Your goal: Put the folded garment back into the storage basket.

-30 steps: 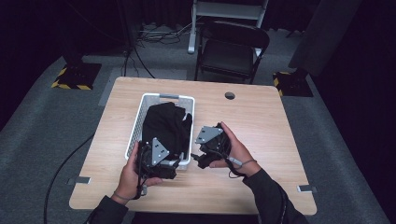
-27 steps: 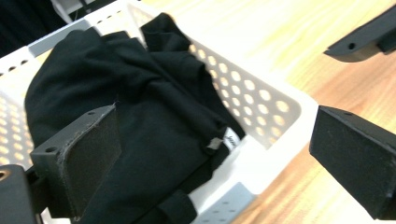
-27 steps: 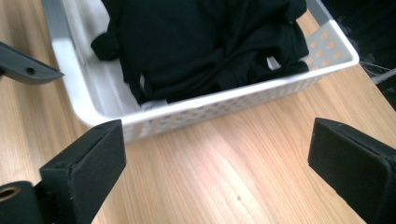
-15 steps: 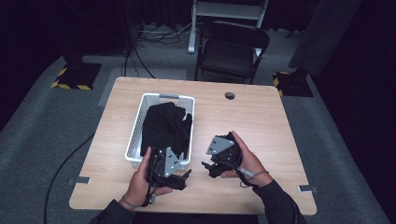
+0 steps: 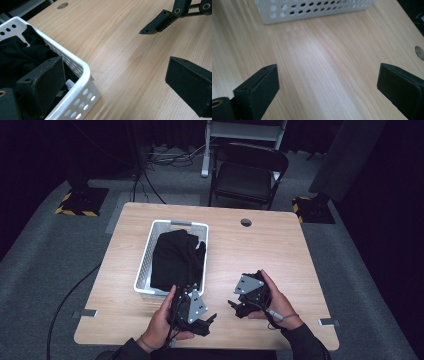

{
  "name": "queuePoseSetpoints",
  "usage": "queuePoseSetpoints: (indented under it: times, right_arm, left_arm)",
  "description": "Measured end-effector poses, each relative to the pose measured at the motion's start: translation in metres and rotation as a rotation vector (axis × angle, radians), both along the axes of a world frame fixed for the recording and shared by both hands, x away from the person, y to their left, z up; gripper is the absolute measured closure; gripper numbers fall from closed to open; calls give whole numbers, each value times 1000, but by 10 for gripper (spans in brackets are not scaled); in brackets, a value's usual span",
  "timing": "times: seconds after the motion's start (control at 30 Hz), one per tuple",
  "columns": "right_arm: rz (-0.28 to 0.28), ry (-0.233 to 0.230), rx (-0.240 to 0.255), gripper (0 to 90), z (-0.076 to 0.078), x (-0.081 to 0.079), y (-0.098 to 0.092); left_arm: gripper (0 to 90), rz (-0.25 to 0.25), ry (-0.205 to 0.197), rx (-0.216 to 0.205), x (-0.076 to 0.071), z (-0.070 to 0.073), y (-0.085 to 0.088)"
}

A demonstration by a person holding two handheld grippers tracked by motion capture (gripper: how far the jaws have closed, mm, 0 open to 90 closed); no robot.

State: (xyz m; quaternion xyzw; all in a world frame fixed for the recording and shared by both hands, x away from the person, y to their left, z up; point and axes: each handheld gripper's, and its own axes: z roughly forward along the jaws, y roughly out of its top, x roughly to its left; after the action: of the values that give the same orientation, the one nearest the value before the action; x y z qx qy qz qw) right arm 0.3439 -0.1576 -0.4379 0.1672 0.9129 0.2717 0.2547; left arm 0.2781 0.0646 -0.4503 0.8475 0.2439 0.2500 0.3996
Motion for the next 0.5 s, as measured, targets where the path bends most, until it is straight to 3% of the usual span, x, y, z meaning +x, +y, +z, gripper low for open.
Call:
queuePoseSetpoints:
  times: [0.23,0.33,0.5]
  right_arm:
    - [-20,21,-6,45,-14,-5,-17]
    - [-31,34,-4,45,-20,-6,-24]
    - [-52,56,10,45,-31,-7,-37]
  left_arm:
    - [27,-25,-15,3,-6,-6,-11]
    - [27,-47,-9,2,-9,-9,-16]
    - [31,-95,17,38,-12,-18,-26]
